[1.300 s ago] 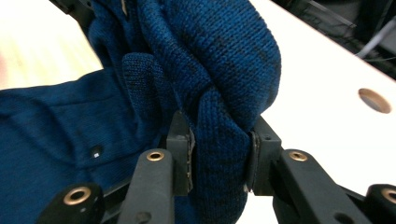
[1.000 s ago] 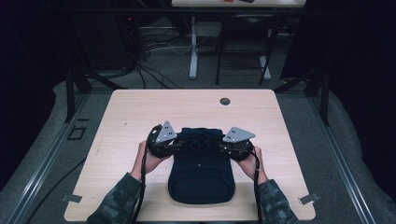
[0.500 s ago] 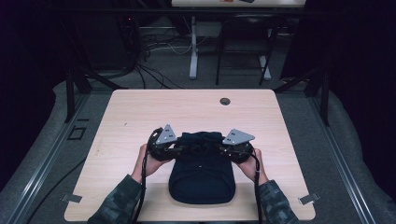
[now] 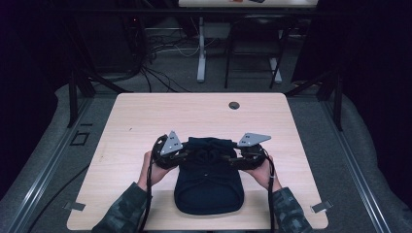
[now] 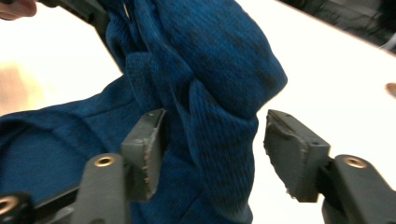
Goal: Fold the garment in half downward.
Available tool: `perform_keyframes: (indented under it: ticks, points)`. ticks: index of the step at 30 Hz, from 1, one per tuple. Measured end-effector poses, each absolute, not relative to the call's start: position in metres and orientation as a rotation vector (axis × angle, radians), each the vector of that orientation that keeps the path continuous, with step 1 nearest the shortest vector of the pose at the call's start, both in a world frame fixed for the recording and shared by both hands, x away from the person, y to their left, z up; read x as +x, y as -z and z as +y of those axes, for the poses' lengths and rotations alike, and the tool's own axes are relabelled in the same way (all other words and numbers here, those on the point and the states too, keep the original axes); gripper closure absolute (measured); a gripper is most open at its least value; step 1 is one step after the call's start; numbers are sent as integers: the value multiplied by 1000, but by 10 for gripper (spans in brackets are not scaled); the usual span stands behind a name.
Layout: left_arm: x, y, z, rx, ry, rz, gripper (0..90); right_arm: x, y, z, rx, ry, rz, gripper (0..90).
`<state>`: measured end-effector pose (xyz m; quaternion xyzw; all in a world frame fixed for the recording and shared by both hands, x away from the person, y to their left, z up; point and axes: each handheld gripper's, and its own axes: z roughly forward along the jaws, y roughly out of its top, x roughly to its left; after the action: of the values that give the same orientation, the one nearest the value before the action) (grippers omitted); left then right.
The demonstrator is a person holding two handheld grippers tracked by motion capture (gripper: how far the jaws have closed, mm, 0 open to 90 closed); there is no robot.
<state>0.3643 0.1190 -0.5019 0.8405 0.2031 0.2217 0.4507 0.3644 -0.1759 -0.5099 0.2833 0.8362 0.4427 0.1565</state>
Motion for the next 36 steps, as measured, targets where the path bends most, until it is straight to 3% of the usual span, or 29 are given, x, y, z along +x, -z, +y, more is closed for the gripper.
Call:
perform_keyframes:
  ticks: [4, 11, 15, 26, 36]
  points:
    - [363, 502, 119, 2083, -559, 494, 705, 368, 514, -177, 867, -1245, 2432, 402]
    - [361, 502, 117, 2101, -573, 459, 704, 367, 523, -172, 867, -1191, 2382, 667]
    - [356, 498, 117, 2110, -590, 430, 704, 364, 524, -172, 842, -1199, 2318, 725]
    - [347, 505, 121, 2111, -547, 428, 674, 349, 528, -170, 686, -1156, 2233, 755]
    - [332, 516, 121, 2163, -516, 413, 671, 337, 533, -173, 699, -1132, 2336, 664]
